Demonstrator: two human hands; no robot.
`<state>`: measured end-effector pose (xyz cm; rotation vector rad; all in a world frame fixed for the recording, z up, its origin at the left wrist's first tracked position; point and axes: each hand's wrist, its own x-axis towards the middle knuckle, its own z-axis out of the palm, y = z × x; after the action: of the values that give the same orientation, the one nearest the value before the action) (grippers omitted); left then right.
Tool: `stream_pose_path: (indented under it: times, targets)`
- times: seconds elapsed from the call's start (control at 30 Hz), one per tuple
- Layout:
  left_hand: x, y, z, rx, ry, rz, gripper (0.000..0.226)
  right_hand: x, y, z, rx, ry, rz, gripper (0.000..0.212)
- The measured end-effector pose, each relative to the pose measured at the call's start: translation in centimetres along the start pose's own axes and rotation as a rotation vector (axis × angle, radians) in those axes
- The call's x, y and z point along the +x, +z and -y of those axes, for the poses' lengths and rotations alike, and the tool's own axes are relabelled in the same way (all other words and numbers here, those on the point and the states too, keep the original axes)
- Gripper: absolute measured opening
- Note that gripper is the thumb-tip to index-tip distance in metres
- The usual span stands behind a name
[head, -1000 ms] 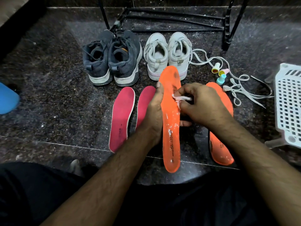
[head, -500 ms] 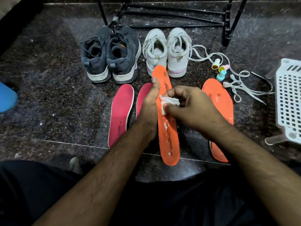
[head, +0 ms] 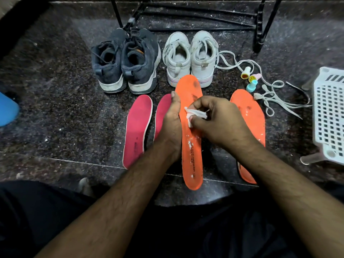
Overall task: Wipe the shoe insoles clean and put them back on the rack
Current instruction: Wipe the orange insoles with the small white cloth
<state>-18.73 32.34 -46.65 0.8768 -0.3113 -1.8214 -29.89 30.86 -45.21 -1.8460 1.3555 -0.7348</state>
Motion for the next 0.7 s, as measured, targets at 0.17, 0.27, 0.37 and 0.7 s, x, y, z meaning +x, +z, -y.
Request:
stream_pose_path:
  times: [0.17,0.27,0.37,0.7]
  targets:
    - [0.3,-0.8,-0.3,-0.004,0.036,-0.077,0.072,-1.8,0.5,1.3,-0.038,-0.049,0.061,0.011]
    - [0.0,-0.4,0.1,0.0,0.001,-0.07,0.075,-1.3,0.5,0.6,0.004,0.005,0.031,0.011]
    - [0.0,-0.3,0.5,-0.001,0.015,-0.071,0.071,-0.7,0.6,0.6,-0.055,0.022,-0.048,0.014]
    - [0.5,-0.9,0.0,-0.025,0.03,-0.172,0.068,-2.3,0.9,2.1,-0.032,-0.067,0.005,0.014]
